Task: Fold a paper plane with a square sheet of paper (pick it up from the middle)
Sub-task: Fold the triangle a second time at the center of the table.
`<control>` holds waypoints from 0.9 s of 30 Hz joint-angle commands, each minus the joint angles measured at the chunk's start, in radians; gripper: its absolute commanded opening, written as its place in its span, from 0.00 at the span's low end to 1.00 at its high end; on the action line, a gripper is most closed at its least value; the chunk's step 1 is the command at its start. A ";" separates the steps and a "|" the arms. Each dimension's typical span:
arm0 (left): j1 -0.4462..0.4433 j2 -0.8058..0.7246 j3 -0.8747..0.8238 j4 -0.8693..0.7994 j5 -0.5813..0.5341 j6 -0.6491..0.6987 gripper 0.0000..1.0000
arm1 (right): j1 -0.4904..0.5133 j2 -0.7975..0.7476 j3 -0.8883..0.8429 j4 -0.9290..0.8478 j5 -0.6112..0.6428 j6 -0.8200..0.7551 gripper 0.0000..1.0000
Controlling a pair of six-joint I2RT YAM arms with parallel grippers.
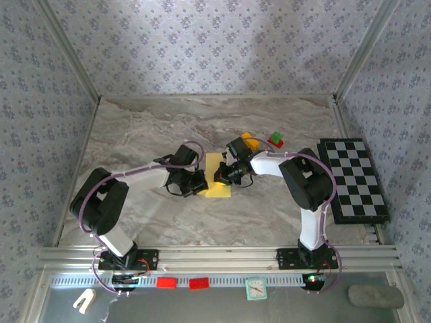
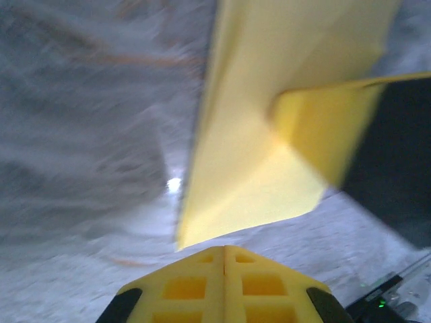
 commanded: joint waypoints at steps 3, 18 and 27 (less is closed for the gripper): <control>-0.002 0.073 0.050 0.042 -0.003 -0.004 0.00 | 0.004 0.052 -0.001 -0.063 0.072 0.010 0.02; -0.003 0.133 0.008 -0.064 -0.074 -0.015 0.00 | 0.008 -0.076 0.017 -0.038 0.051 -0.052 0.03; -0.003 0.130 -0.010 -0.071 -0.102 -0.039 0.00 | 0.049 -0.079 -0.018 -0.029 0.089 -0.116 0.03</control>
